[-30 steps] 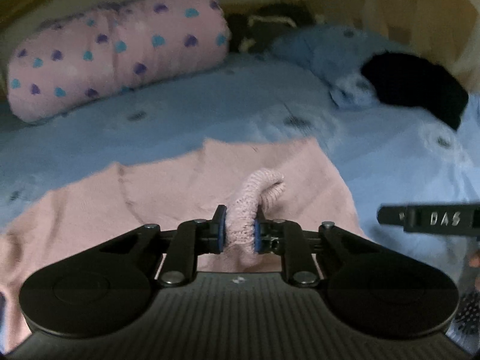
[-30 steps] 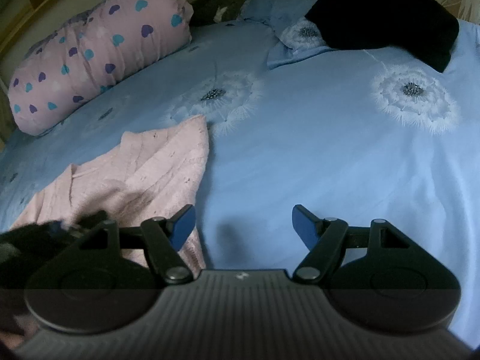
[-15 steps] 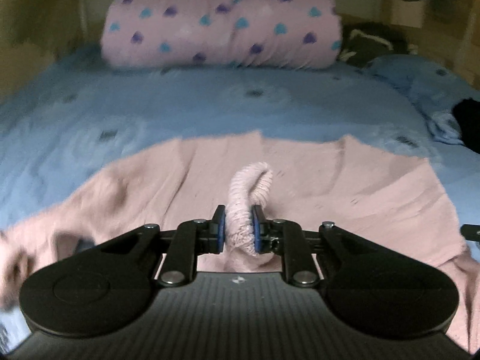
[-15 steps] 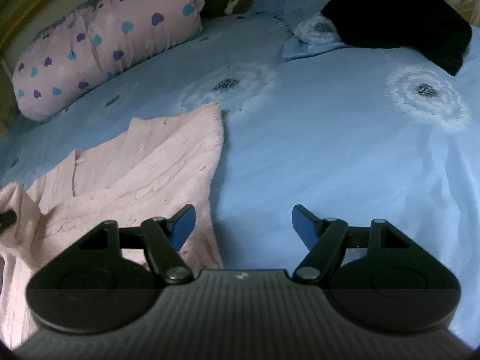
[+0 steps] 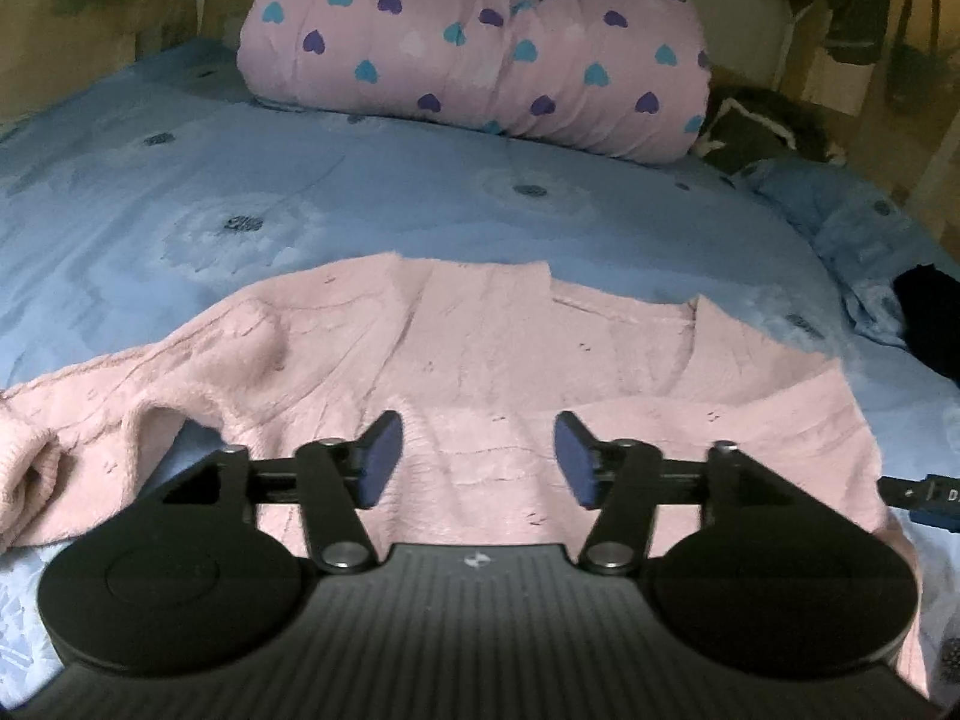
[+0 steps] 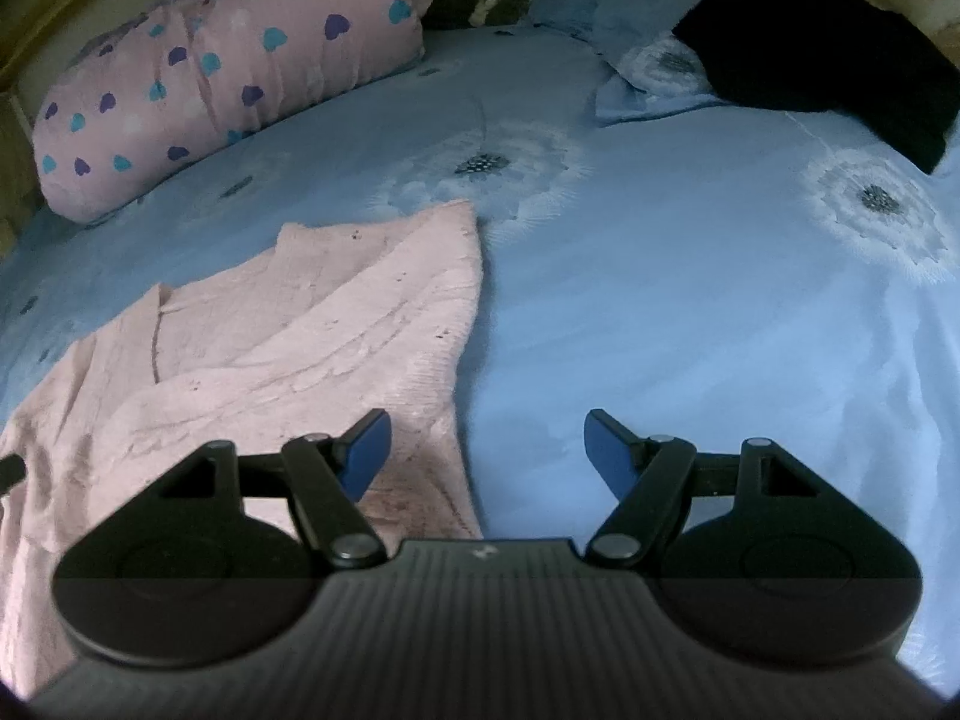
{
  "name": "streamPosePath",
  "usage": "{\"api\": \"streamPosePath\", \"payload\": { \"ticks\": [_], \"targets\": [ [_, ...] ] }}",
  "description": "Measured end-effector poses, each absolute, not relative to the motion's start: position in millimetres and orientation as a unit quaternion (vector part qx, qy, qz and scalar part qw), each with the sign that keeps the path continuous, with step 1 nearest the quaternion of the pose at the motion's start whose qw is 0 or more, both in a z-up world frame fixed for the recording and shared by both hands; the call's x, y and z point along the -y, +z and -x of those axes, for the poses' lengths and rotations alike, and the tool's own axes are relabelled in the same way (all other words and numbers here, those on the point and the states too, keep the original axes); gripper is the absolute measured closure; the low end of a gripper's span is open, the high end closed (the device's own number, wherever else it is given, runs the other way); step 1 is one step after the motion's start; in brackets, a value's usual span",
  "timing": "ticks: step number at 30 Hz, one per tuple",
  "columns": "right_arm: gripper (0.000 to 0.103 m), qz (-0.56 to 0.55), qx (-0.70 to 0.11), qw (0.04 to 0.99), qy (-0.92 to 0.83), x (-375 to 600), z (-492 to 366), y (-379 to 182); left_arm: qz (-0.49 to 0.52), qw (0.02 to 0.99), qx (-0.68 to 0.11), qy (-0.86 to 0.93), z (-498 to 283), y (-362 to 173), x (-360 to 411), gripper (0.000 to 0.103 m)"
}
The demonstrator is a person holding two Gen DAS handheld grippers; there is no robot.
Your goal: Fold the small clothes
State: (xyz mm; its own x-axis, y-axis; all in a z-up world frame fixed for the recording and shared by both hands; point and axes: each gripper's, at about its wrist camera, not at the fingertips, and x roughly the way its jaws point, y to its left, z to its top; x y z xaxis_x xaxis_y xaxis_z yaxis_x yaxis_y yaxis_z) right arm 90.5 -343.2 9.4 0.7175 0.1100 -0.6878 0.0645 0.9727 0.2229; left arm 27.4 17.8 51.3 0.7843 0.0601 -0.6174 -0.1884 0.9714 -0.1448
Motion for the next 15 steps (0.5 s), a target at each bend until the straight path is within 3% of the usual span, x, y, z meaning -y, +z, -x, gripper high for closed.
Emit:
{"api": "streamPosePath", "payload": {
  "ticks": [15],
  "targets": [
    [0.03,-0.118,-0.376,0.919,0.014,341.8,-90.3,9.9,0.076,0.924,-0.364,0.089,-55.1,3.3,-22.2,0.036]
  ]
}}
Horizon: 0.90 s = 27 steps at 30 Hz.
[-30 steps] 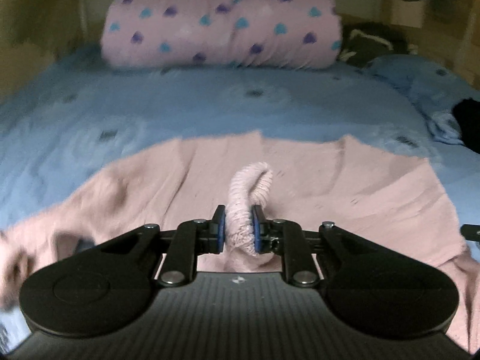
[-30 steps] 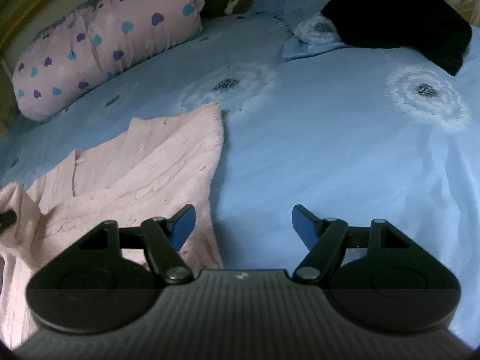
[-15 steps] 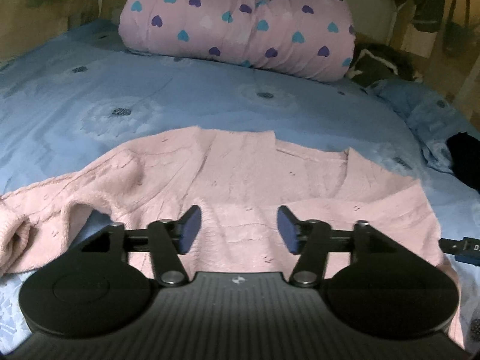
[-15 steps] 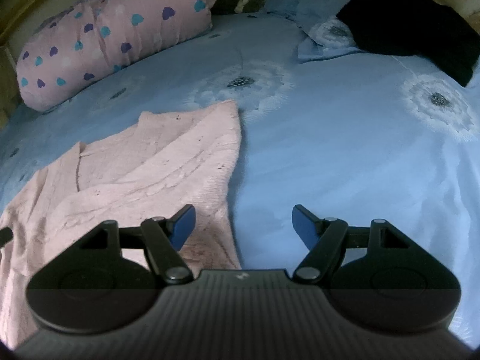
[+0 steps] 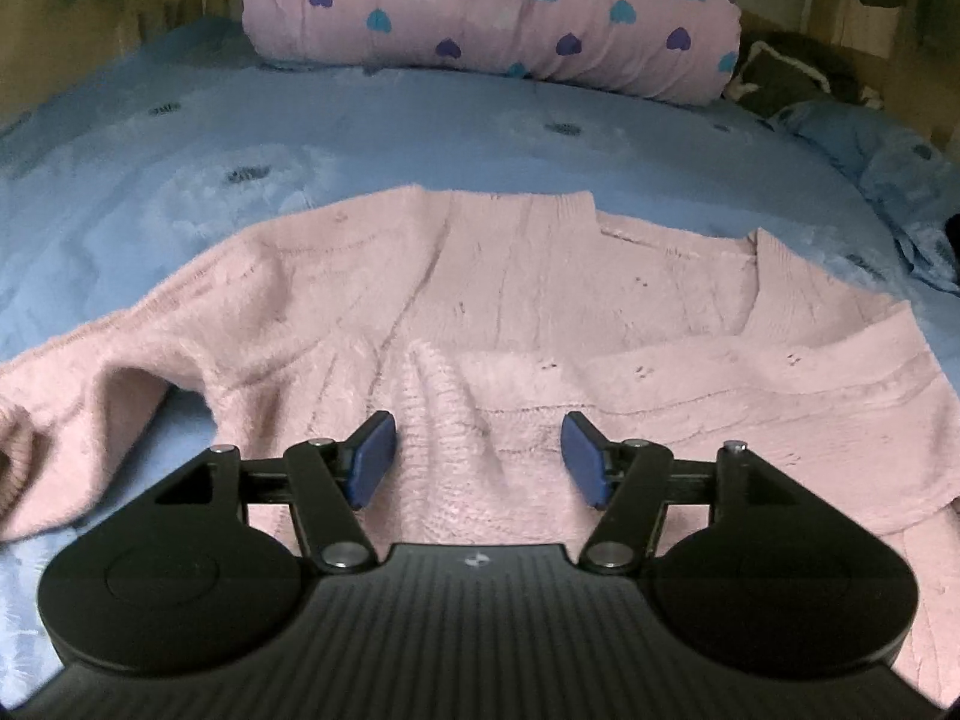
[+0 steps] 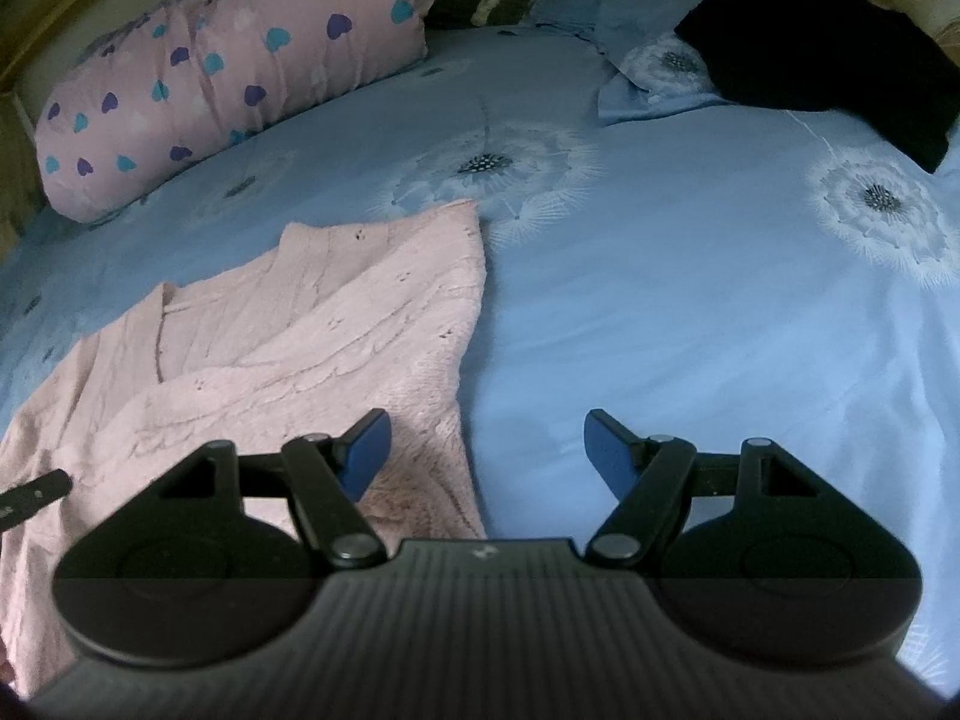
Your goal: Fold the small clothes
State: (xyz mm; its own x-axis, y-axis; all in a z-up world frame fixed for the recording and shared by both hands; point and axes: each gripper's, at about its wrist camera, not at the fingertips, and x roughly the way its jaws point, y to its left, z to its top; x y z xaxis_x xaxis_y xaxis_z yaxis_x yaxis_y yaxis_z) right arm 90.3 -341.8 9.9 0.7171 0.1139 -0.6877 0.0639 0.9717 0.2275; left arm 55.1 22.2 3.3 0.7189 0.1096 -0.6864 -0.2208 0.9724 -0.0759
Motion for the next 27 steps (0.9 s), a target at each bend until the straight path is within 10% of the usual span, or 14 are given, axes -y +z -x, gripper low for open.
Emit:
{"api": "streamPosePath", "payload": {
  "ticks": [20,27],
  "targets": [
    [0.031,-0.148,-0.373,0.916,0.026,353.4,-139.0,14.3,0.066,0.929,-0.357,0.069,-63.4,-2.9,-22.7,0.04],
    [0.03,-0.162,-0.391,0.904,0.061,348.1,-144.1,0.1,0.047,0.938,-0.337,0.072,-59.1,3.5,-13.3,0.082]
  ]
}}
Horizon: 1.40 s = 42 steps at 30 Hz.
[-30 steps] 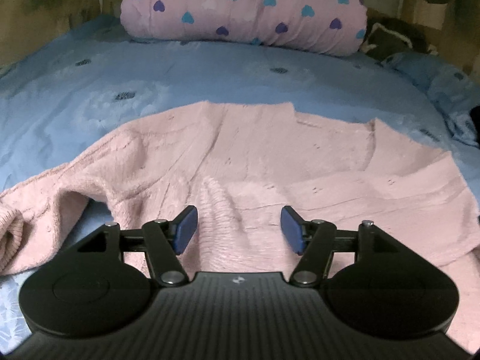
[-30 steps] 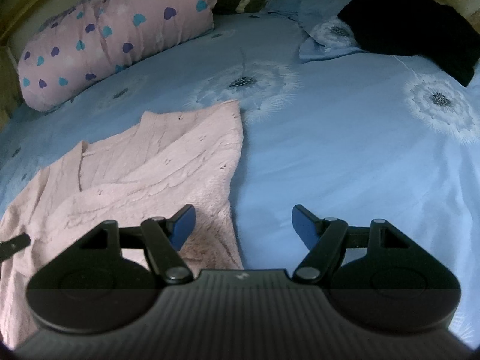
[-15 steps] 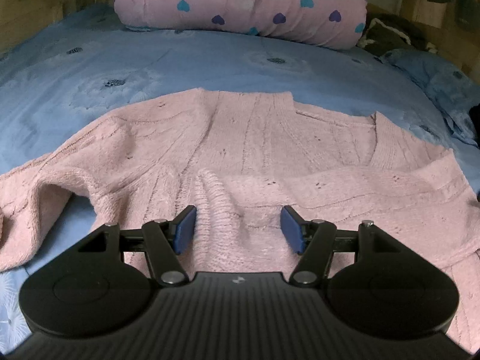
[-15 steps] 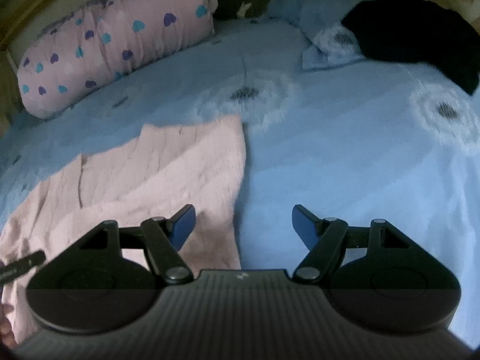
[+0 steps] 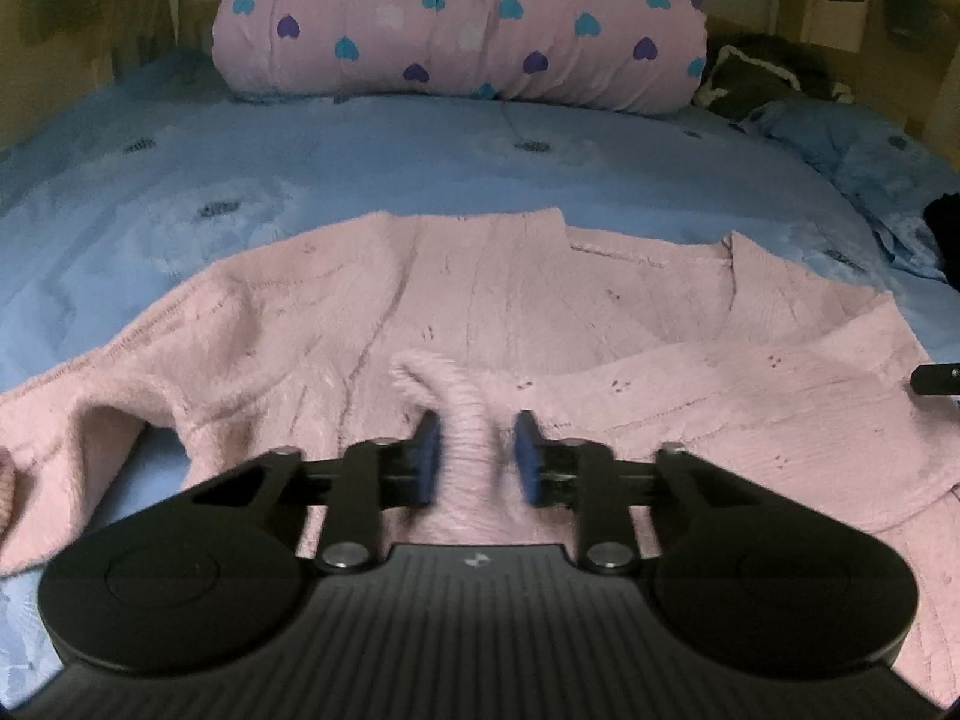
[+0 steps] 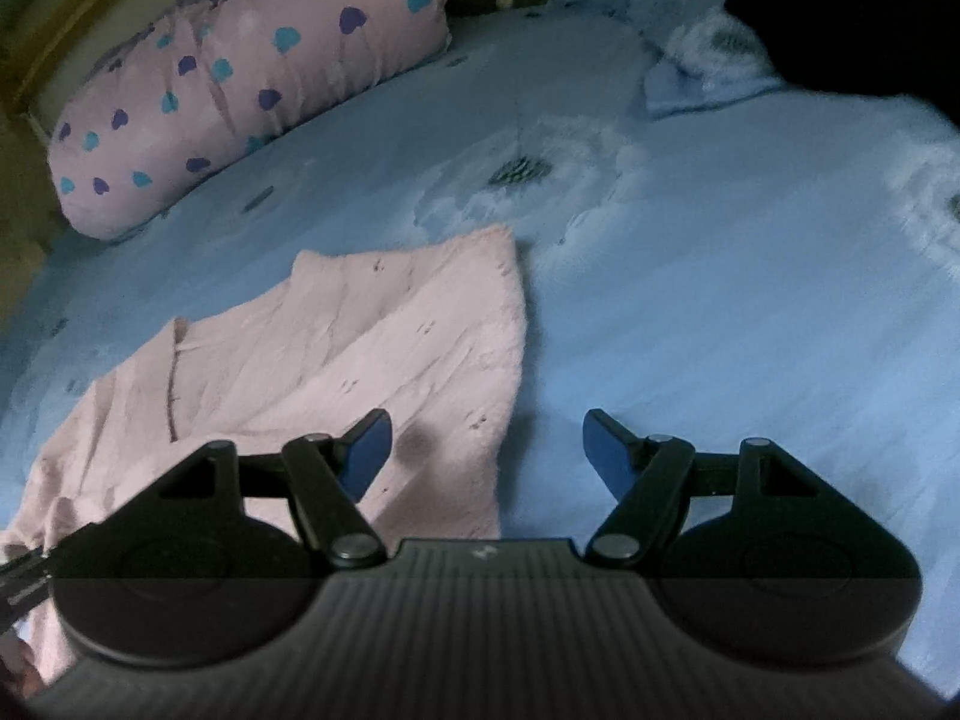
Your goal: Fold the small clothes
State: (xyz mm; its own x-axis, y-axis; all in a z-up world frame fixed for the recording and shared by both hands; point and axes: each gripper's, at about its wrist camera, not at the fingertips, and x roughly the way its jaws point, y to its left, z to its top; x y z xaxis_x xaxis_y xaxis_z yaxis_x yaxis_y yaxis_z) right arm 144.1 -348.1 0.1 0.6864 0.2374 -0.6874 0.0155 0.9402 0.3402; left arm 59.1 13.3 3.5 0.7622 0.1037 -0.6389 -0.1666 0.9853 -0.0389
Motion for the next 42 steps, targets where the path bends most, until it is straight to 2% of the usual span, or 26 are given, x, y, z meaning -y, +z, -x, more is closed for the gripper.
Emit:
{"api": "streamPosePath", "payload": {
  "ticks": [2,4,6,8,9,14,19,23,25,33,40,42],
  "targets": [
    [0.031,-0.168,-0.393,0.901,0.072,348.0,-143.4,-2.2,0.054,0.938,-0.335,0.073,-57.7,6.1,-16.0,0.087],
    [0.044,-0.164,-0.39,0.903,0.075,345.2,-142.6,-2.9,0.062,0.939,-0.331,0.069,-55.7,10.2,-19.4,0.089],
    [0.076,-0.157,-0.388,0.905,0.075,342.3,-142.6,-4.7,0.059,0.943,-0.322,0.065,-52.4,16.6,-20.4,0.09],
    [0.086,-0.155,-0.384,0.906,0.086,340.9,-142.5,-5.6,0.048,0.948,-0.306,0.067,-49.3,23.8,-20.2,0.09],
    [0.087,-0.156,-0.378,0.908,0.087,340.7,-141.5,-4.4,0.044,0.951,-0.297,0.069,-47.7,27.7,-20.7,0.09],
    [0.088,-0.142,-0.336,0.928,0.077,338.6,-134.6,8.2,0.019,0.95,-0.301,0.076,-56.8,22.2,-25.5,0.09],
    [0.087,-0.12,-0.357,0.924,0.061,334.9,-141.7,-2.3,0.006,0.939,-0.334,0.078,-64.1,-1.6,-28.6,0.088],
    [0.077,-0.109,-0.372,0.92,0.057,334.2,-143.6,-3.3,-0.004,0.94,-0.332,0.076,-60.5,4.5,-26.3,0.087],
    [0.076,-0.112,-0.371,0.921,0.048,335.2,-141.1,1.7,0.015,0.942,-0.328,0.071,-57.9,12.0,-29.8,0.086],
    [0.075,-0.091,-0.339,0.935,0.046,330.3,-123.0,24.8,0.053,0.944,-0.317,0.077,-49.5,33.9,-36.4,0.076],
    [0.075,-0.103,-0.364,0.918,0.117,313.1,-115.9,20.1,0.058,0.944,-0.315,0.08,-42.6,44.8,-38.5,0.071],
    [0.075,-0.106,-0.376,0.911,0.133,307.2,-116.3,16.6,0.065,0.944,-0.314,0.072,-39.7,49.4,-39.6,0.066]
  ]
}}
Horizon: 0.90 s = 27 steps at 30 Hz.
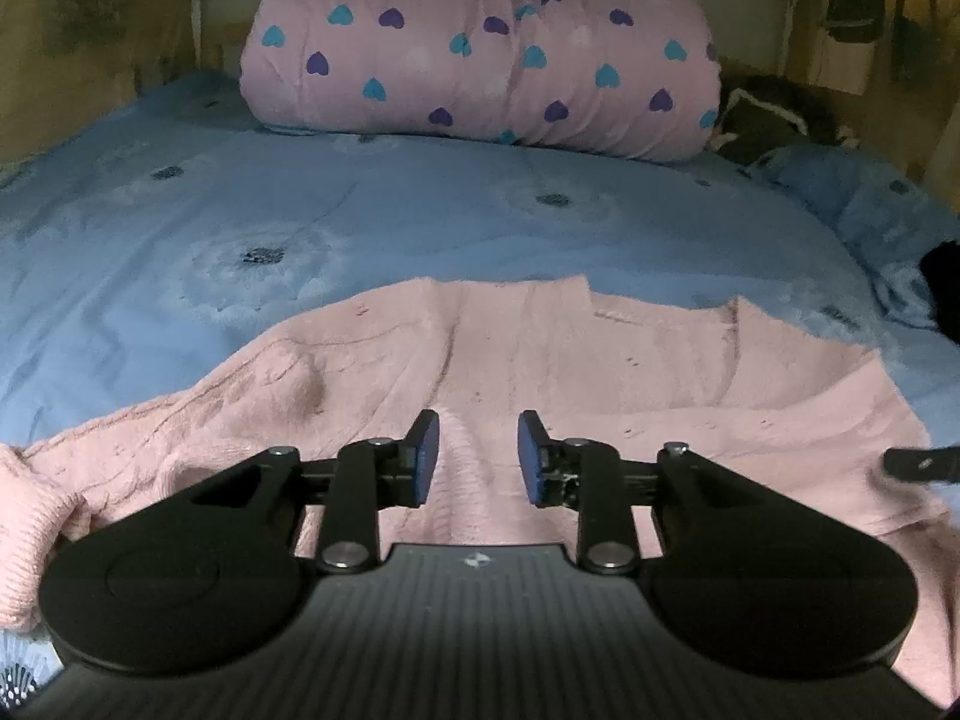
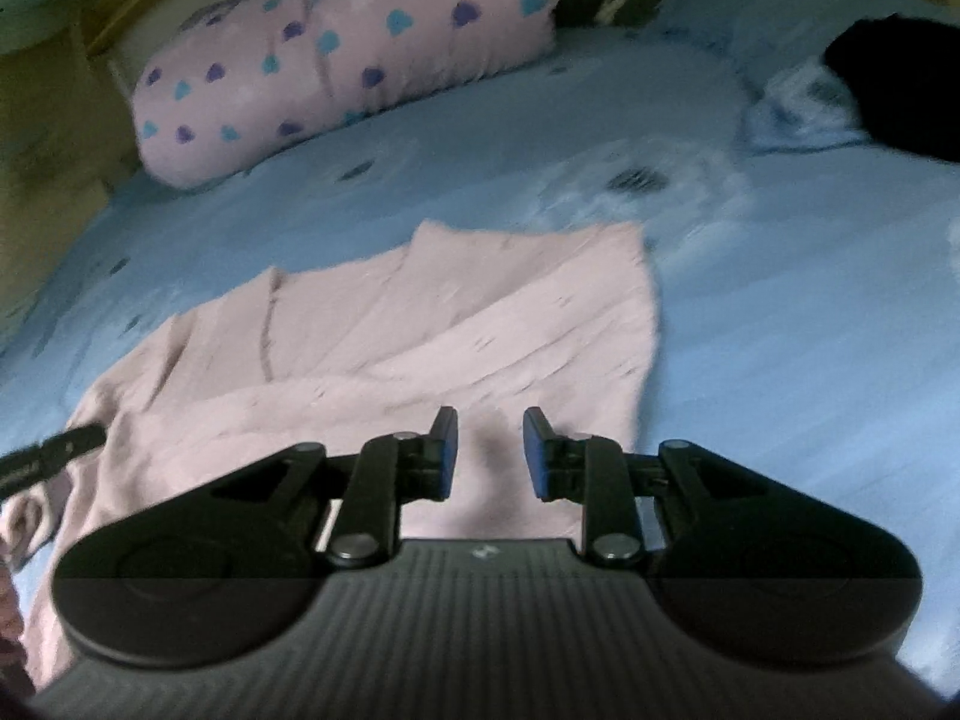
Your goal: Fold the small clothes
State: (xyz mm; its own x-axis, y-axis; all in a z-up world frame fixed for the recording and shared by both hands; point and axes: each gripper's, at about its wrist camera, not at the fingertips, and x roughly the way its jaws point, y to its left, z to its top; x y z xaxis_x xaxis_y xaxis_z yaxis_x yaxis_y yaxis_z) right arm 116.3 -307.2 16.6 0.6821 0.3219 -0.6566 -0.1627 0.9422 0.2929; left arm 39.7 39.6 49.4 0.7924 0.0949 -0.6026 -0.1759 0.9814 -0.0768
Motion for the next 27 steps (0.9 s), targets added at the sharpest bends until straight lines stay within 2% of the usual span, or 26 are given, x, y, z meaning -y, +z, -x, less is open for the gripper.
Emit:
{"api": "streamPosePath", "payload": {
  "ticks": [6,11,19,22,27],
  "targets": [
    [0.075,-0.078,-0.39,0.905,0.152,290.7,-113.8,7.8,0.06,0.94,-0.332,0.053,-27.6,50.1,-35.9,0.054],
    [0.074,-0.065,-0.377,0.909,0.168,289.1,-121.4,21.0,0.027,0.936,-0.35,0.022,-23.4,40.8,-30.9,0.05],
    [0.073,0.037,-0.409,0.884,0.221,240.3,-168.6,20.3,0.016,0.925,-0.38,0.009,-35.4,16.2,-36.8,0.048],
    [0.061,0.067,-0.415,0.874,0.241,225.9,-177.3,16.5,0.034,0.913,-0.407,0.003,-41.6,5.8,-41.9,0.047],
    [0.059,0.082,-0.404,0.872,0.265,212.2,-188.8,16.7,0.033,0.913,-0.406,0.005,-41.1,4.0,-43.4,0.041]
  ]
}}
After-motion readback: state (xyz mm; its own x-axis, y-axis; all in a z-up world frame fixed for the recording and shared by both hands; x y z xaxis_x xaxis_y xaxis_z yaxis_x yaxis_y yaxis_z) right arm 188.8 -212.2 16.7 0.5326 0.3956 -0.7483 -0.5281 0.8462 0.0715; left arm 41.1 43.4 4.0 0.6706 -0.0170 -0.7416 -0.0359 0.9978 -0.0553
